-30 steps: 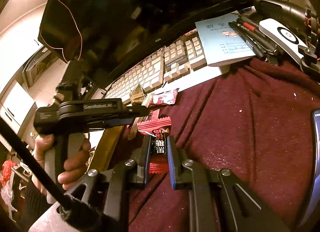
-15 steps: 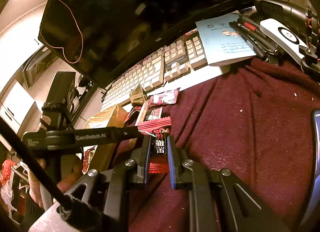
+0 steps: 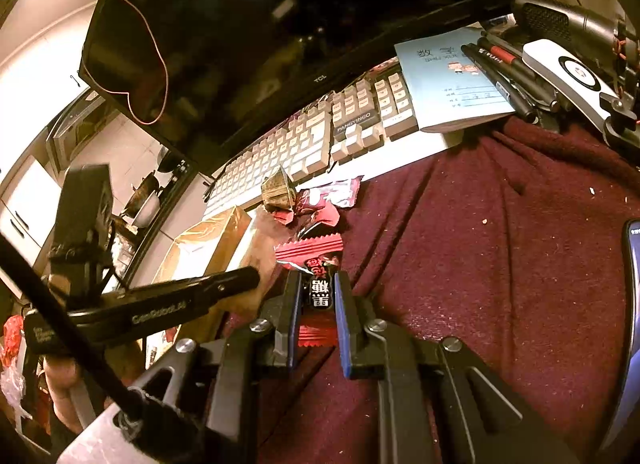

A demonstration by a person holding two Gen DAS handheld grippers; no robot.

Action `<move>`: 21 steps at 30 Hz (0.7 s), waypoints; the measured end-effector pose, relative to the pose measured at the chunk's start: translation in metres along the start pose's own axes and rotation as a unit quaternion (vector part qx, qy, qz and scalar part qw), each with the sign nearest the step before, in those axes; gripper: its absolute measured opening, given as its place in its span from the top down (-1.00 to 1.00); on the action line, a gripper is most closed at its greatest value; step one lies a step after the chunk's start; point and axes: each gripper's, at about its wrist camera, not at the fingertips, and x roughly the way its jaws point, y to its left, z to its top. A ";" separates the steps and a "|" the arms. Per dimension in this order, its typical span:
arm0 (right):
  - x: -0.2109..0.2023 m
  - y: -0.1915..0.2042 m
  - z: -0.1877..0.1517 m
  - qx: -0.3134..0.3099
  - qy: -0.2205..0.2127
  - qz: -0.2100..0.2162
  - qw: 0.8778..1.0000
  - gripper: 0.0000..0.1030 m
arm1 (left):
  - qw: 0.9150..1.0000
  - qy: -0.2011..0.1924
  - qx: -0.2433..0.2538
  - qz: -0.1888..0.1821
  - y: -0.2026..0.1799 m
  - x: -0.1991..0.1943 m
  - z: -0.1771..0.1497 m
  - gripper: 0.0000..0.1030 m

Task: Organize snacks
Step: 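Carry the tan bar and red candy into the white tray and release both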

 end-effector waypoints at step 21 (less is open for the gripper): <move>0.013 0.029 -0.006 -0.054 0.042 0.033 0.997 0.73 | 0.971 -0.145 -0.187 0.028 0.132 -0.132 -0.089 0.80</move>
